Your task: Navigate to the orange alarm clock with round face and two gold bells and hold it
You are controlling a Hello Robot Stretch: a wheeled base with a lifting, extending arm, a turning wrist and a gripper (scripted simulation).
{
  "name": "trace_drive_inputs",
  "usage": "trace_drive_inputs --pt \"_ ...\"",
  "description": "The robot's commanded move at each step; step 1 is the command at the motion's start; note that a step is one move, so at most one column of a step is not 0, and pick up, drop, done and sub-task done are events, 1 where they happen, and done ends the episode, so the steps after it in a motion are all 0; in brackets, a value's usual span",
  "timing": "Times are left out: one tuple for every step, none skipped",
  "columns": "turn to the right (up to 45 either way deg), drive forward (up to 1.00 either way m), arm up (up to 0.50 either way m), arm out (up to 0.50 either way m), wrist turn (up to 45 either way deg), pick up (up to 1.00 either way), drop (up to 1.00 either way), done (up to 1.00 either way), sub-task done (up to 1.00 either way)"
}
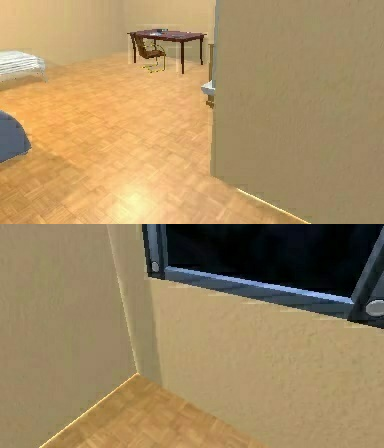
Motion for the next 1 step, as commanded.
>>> trace_drive_inputs --pt "0.0 0.85 0.00 0.00 0.0 0.00 0.00 0.00 0.00"
